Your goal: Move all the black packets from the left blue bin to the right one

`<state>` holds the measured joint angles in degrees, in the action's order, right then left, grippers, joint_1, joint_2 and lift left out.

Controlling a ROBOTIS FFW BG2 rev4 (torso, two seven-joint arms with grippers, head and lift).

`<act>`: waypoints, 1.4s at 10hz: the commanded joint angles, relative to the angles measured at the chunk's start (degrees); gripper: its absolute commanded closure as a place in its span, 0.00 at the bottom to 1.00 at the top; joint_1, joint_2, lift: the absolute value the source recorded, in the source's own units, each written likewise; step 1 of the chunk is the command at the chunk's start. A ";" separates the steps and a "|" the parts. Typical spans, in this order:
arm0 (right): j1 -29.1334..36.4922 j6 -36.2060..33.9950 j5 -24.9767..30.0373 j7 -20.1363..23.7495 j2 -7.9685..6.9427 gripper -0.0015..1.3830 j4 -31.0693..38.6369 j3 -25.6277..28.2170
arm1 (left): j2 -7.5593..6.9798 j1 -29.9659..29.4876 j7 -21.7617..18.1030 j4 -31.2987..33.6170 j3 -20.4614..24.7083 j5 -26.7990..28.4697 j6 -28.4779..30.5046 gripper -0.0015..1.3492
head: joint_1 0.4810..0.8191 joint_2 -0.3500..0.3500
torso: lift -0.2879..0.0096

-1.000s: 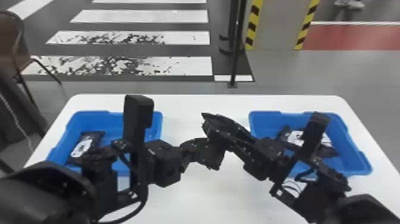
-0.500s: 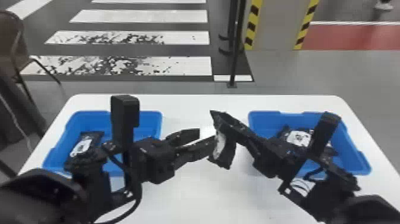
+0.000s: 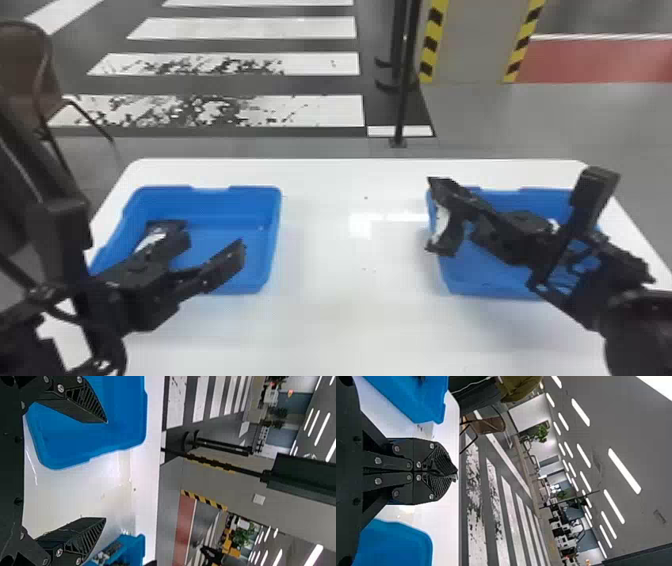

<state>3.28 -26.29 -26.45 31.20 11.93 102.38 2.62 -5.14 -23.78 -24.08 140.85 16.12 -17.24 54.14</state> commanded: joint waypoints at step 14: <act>26.39 14.90 8.05 -9.49 -3.49 0.19 20.03 4.46 | 0.48 4.94 0.35 -3.11 15.07 10.73 6.61 0.11 | 0.63 0.78 | 0.50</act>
<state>27.20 -11.07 -17.86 21.69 8.75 120.63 7.23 -4.20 -20.70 -23.71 139.74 31.28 -7.21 60.12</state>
